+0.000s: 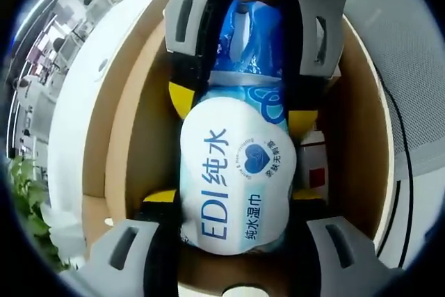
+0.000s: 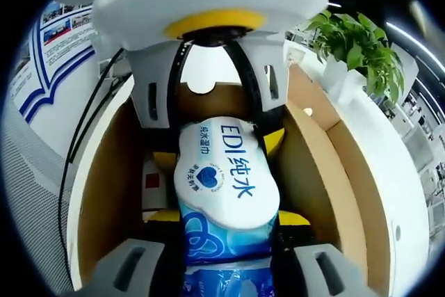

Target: Operate the shoe box by opening the lid, removing the specified soft item, and placing it in the target area until the item is outside and the box remains undamaged.

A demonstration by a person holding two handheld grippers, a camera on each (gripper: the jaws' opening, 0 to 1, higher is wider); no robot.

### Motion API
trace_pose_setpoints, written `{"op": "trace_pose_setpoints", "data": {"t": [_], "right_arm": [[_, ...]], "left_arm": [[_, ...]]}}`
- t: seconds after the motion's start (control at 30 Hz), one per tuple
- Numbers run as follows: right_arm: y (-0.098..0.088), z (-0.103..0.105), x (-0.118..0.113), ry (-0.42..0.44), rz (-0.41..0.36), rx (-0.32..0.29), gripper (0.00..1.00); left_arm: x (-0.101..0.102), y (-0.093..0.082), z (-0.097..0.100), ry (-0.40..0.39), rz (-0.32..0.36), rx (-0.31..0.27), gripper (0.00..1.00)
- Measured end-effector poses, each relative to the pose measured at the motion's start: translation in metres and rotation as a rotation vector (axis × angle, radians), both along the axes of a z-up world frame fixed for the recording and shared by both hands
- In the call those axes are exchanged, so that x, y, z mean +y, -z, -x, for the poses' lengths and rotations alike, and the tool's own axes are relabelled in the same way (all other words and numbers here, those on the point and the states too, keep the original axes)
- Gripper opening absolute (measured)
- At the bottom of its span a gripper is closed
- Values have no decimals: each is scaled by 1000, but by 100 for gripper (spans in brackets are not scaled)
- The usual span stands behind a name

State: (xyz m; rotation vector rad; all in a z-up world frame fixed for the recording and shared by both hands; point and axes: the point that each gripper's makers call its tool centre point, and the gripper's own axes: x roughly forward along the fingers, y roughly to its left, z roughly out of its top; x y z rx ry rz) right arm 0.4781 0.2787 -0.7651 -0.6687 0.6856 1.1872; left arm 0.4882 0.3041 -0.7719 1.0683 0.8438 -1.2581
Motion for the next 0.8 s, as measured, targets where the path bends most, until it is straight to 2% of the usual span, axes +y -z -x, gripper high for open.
{"op": "trace_pose_setpoints", "data": {"t": [0.8], "right_arm": [[-18, 8, 0, -5, -8, -1, 43]], "left_arm": [[0, -19, 9, 7, 8, -9, 59]]}}
